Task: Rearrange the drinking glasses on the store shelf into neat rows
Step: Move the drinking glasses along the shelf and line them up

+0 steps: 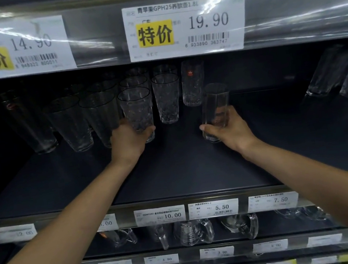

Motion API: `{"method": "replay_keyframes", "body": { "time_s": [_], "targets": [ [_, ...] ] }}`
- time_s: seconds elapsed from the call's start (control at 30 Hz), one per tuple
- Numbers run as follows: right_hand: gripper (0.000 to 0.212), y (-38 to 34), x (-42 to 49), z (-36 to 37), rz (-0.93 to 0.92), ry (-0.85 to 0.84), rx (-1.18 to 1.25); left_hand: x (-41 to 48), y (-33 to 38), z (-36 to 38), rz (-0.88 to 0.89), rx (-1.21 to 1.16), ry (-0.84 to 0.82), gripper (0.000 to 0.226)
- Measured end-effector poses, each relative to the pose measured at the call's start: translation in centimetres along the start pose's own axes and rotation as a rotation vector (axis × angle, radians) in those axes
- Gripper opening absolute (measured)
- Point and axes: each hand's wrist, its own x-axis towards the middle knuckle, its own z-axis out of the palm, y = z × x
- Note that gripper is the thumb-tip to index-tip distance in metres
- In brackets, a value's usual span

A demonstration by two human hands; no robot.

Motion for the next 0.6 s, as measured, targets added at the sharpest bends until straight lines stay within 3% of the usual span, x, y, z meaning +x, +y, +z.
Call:
{"method": "replay_keyframes", "body": {
  "time_s": [0.43, 0.6],
  "targets": [
    [0.073, 1.1, 4.8, -3.2, 0.102, 0.229, 0.01, -0.3, 0.3, -0.2, -0.006, 0.014, 0.042, 0.057],
    [0.063, 2.4, 7.5, -5.5, 0.076, 0.26, -0.081, -0.2, 0.2, 0.3, -0.007, 0.017, 0.037, 0.045]
  ]
}}
